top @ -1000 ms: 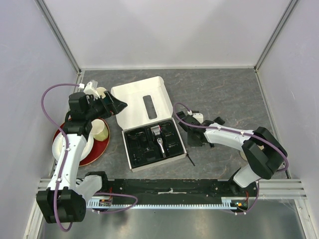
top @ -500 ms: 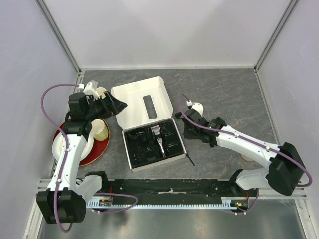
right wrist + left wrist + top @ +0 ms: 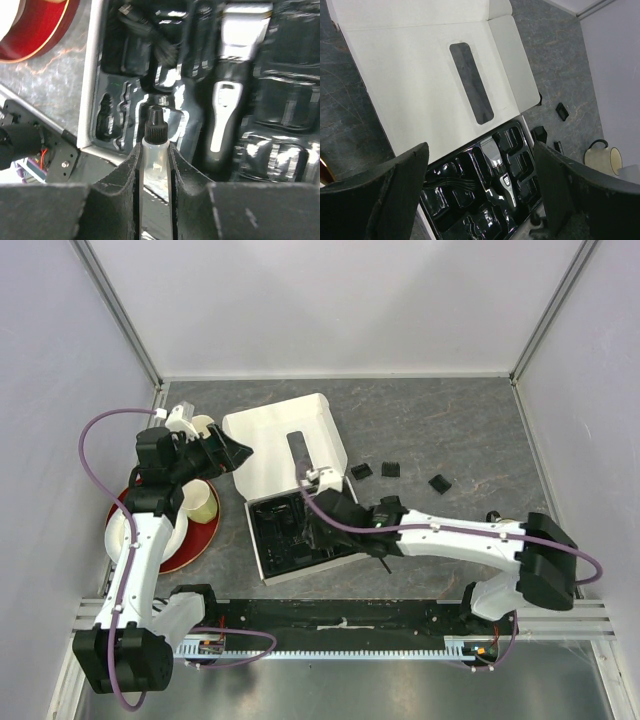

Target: Sort the hair-cutting tools

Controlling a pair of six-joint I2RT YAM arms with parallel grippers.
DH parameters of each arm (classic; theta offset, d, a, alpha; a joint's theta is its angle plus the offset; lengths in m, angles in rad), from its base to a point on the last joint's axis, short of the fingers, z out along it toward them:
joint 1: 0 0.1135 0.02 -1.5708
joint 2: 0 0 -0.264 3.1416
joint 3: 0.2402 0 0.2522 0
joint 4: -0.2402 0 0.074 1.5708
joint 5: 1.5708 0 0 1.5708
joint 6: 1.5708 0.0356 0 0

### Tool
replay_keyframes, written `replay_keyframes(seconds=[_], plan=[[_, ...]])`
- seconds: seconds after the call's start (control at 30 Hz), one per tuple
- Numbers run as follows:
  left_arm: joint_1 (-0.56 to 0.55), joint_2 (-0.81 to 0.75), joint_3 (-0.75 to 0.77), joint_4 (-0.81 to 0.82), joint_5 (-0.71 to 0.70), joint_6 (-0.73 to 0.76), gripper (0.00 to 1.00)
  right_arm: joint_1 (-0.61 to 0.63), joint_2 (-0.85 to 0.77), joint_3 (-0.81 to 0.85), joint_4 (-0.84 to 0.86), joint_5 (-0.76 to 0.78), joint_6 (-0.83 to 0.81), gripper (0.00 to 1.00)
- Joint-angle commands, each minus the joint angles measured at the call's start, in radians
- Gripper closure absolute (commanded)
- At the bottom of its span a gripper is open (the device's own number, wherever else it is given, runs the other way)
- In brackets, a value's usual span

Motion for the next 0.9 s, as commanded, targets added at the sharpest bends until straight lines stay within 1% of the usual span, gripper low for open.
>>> replay_keyframes(seconds=[0.0, 0.13, 0.4, 0.6, 0.7, 0.87], plan=[[0.002, -0.011, 0.004, 0.001, -0.011, 0.035, 0.09, 0.081, 0.087, 0.075, 0.102, -0.056, 0.055, 0.76], [0.002, -0.009, 0.003, 0.001, -0.016, 0.035, 0.09, 0.124, 0.173, 0.115, 0.123, -0.078, 0.066, 0.76], [0.001, -0.009, 0.006, -0.005, -0.016, 0.035, 0.09, 0.149, 0.246, 0.121, 0.211, -0.133, 0.092, 0.75], [0.002, -0.003, 0.018, -0.040, -0.094, 0.050, 0.09, 0.157, 0.284, 0.109, 0.264, -0.130, 0.103, 0.75], [0.002, 0.003, 0.021, -0.045, -0.094, 0.052, 0.09, 0.155, 0.307, 0.119, 0.287, -0.124, 0.105, 0.74], [0.002, 0.001, 0.021, -0.045, -0.091, 0.052, 0.09, 0.158, 0.345, 0.138, 0.278, -0.082, 0.100, 0.73]])
